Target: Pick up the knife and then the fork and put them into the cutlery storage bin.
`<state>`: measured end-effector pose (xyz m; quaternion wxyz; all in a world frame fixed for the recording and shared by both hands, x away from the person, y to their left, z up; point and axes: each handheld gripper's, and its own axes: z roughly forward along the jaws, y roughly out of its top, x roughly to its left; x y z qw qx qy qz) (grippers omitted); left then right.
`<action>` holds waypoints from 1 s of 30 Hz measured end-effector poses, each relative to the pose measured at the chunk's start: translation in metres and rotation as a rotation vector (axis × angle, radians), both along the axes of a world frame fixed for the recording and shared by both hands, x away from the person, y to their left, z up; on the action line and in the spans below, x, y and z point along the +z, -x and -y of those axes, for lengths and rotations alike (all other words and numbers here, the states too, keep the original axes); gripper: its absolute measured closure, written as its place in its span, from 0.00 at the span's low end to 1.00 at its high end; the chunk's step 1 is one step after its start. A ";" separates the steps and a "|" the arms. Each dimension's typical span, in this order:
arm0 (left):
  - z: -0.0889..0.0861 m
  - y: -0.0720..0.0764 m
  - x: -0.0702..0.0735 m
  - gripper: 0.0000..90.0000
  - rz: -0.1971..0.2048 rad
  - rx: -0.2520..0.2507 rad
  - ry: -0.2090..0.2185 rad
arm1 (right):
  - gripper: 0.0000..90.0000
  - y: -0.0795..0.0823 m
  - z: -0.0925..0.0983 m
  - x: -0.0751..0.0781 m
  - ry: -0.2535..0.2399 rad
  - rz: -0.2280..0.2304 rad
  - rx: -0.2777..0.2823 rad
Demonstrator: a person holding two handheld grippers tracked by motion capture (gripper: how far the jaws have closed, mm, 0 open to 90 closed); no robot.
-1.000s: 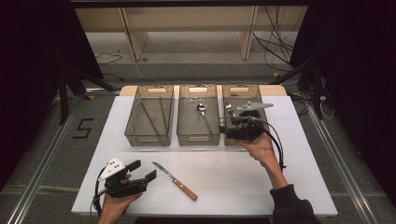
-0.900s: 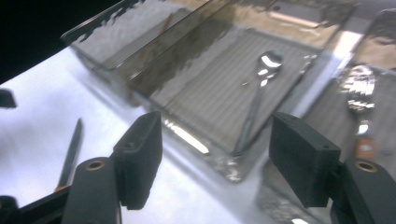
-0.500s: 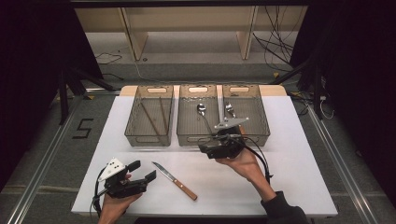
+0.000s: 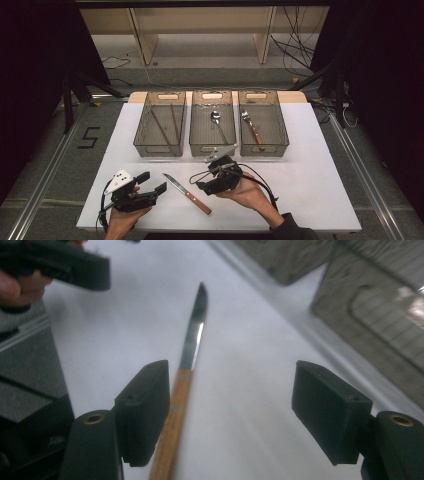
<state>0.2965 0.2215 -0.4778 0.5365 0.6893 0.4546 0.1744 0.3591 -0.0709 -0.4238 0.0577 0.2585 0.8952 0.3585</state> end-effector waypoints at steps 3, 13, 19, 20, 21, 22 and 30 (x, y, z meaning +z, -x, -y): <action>0.000 0.000 0.000 0.20 0.001 -0.001 0.001 | 0.37 0.007 -0.009 -0.006 0.052 -0.014 0.034; 0.000 0.001 0.000 0.20 0.003 -0.001 -0.002 | 0.42 0.018 -0.025 -0.024 0.169 -0.047 0.093; 0.001 0.001 0.000 0.20 0.001 -0.002 -0.002 | 0.48 0.023 -0.030 -0.031 0.226 -0.051 0.112; 0.001 0.001 0.000 0.20 0.002 -0.002 -0.001 | 0.49 0.023 -0.030 -0.032 0.230 -0.054 0.117; 0.001 0.001 0.000 0.20 0.003 -0.002 -0.001 | 0.50 0.023 -0.031 -0.032 0.237 -0.056 0.116; 0.001 0.001 0.000 0.20 0.001 -0.002 -0.001 | 0.51 0.023 -0.031 -0.033 0.240 -0.056 0.118; 0.001 0.001 0.000 0.20 0.000 -0.004 -0.013 | 0.58 0.023 -0.035 -0.043 0.289 -0.074 0.134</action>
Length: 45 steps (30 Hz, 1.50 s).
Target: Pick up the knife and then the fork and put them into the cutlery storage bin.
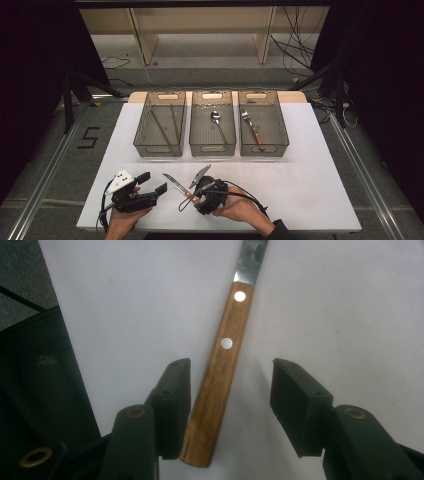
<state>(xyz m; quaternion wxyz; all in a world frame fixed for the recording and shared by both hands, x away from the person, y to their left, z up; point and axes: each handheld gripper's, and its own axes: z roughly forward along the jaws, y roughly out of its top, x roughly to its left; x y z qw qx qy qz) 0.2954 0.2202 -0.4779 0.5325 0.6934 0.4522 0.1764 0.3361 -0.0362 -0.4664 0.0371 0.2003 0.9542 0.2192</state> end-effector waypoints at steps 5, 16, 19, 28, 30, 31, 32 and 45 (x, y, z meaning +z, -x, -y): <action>0.000 0.000 0.000 0.20 -0.001 0.000 0.001 | 0.66 0.001 -0.003 -0.005 0.037 0.008 0.012; 0.000 0.000 0.000 0.20 0.000 0.002 0.000 | 0.81 0.003 -0.007 -0.006 0.065 0.028 0.031; 0.001 0.000 0.000 0.20 0.002 0.002 0.002 | 0.84 -0.001 -0.005 -0.005 0.063 0.005 0.023; 0.000 0.000 0.000 0.20 0.005 0.005 0.004 | 0.84 -0.008 0.001 -0.005 0.023 -0.037 0.035; 0.000 0.000 0.000 0.20 0.005 0.006 0.004 | 0.84 -0.010 0.003 -0.005 0.020 -0.037 0.037; -0.001 0.000 0.000 0.20 0.006 0.006 0.004 | 0.85 -0.011 0.004 -0.004 0.017 -0.036 0.038; -0.001 0.000 0.000 0.20 0.007 0.006 0.004 | 0.85 -0.012 0.005 -0.004 0.013 -0.032 0.032; -0.002 0.000 0.001 0.20 0.014 0.013 0.004 | 0.84 -0.027 0.030 0.015 -0.102 -0.033 -0.033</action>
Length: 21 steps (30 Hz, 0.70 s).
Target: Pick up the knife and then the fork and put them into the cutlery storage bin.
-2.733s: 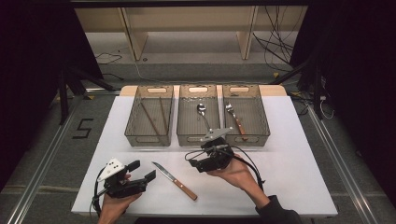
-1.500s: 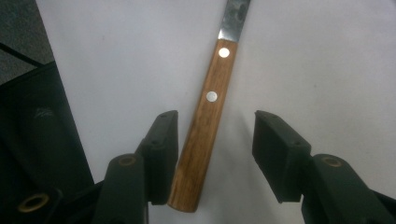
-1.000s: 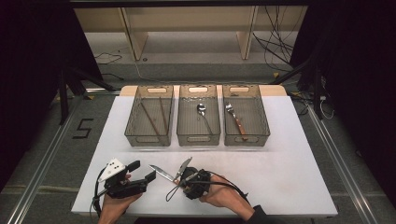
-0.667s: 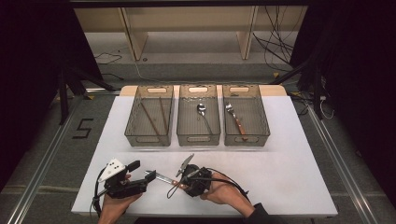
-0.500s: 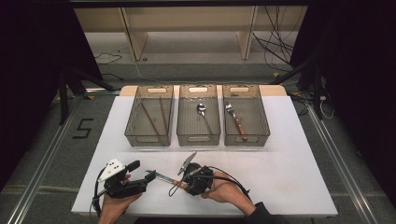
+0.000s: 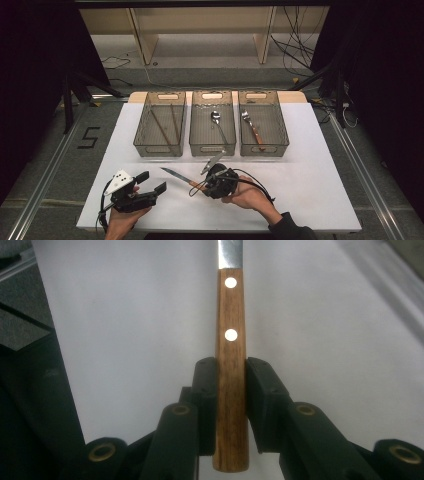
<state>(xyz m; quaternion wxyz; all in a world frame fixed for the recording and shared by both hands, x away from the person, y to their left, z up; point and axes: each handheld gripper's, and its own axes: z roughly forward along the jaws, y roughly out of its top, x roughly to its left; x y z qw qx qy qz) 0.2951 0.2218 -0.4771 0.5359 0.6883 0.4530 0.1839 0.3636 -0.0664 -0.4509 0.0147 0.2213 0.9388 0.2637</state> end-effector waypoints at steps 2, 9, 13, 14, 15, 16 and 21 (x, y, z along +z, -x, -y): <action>0.000 0.000 0.000 0.20 -0.001 -0.001 -0.002 | 0.84 -0.002 0.005 0.005 -0.025 0.011 -0.009; 0.001 -0.001 -0.001 0.20 -0.005 -0.004 -0.002 | 0.84 -0.008 0.025 0.029 -0.097 0.050 -0.048; 0.002 0.000 -0.001 0.20 -0.006 -0.004 -0.003 | 0.84 -0.012 0.040 0.042 -0.134 0.083 -0.081; 0.002 -0.001 -0.001 0.20 -0.006 -0.004 -0.003 | 0.84 -0.013 0.043 0.046 -0.142 0.097 -0.086; 0.001 -0.001 -0.001 0.20 -0.006 -0.005 -0.004 | 0.84 -0.013 0.047 0.049 -0.151 0.103 -0.100; 0.001 0.000 -0.001 0.20 -0.007 -0.004 -0.002 | 0.84 -0.014 0.051 0.053 -0.161 0.111 -0.112; 0.002 -0.001 -0.001 0.20 -0.007 -0.004 -0.005 | 0.84 -0.022 0.073 0.067 -0.189 0.157 -0.177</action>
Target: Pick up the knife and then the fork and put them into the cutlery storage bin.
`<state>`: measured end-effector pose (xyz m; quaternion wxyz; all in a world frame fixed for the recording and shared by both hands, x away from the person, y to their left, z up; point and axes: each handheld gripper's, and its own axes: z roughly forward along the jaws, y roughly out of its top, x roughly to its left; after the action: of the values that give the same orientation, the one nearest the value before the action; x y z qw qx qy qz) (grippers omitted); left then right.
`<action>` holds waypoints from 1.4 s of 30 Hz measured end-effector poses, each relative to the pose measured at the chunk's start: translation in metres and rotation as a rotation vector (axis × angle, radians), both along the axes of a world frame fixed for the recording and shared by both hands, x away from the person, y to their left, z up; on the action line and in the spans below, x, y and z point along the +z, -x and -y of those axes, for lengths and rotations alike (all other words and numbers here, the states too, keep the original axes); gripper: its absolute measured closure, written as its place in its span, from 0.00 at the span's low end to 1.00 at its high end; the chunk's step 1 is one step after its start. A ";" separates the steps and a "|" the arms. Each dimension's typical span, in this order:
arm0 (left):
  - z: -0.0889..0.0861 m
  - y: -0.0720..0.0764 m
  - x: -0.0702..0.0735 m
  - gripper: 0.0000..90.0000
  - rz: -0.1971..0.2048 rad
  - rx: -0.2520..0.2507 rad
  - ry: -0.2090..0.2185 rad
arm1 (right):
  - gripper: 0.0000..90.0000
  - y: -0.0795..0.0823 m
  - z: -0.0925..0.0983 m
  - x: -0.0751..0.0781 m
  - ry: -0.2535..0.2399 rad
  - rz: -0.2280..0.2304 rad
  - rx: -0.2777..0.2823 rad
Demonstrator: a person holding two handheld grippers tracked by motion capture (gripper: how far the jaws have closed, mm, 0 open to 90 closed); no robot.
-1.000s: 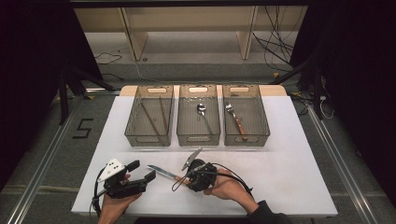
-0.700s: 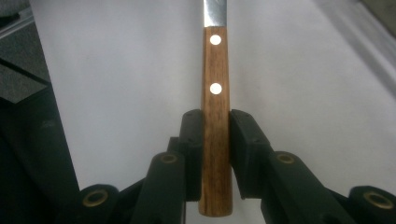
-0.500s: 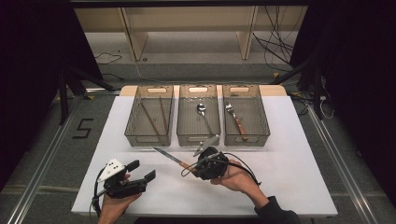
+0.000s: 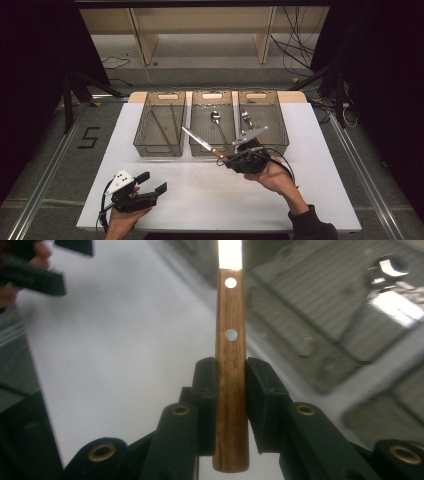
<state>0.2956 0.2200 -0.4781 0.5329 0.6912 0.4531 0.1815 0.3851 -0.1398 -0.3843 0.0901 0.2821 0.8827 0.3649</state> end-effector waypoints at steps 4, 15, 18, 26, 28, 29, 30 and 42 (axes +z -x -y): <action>0.000 0.000 0.000 0.20 -0.001 -0.001 -0.003 | 0.84 -0.010 0.022 0.008 -0.030 0.015 -0.068; 0.000 -0.003 -0.001 0.20 -0.005 -0.001 -0.002 | 0.84 -0.046 0.072 0.004 -0.075 0.011 -0.270; 0.000 -0.003 -0.001 0.20 -0.003 0.004 0.004 | 0.84 -0.057 0.083 0.002 -0.089 0.003 -0.309; 0.001 -0.003 -0.001 0.20 -0.006 0.001 0.002 | 0.84 -0.082 0.095 -0.002 -0.088 -0.021 -0.395; 0.001 -0.003 -0.001 0.20 -0.006 0.003 0.004 | 0.84 -0.086 0.096 -0.002 -0.090 -0.021 -0.408; 0.001 -0.003 -0.001 0.20 -0.005 0.003 0.005 | 0.84 -0.089 0.097 -0.002 -0.087 -0.024 -0.413; 0.001 -0.003 -0.001 0.20 -0.005 0.001 0.004 | 0.84 -0.091 0.097 -0.002 -0.083 -0.027 -0.416; 0.002 -0.003 -0.001 0.20 -0.006 0.000 0.001 | 0.84 -0.109 0.101 -0.006 -0.072 -0.052 -0.473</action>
<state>0.2984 0.2184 -0.4792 0.5320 0.6913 0.4549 0.1793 0.4941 -0.2412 -0.3901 0.1403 0.4933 0.7804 0.3577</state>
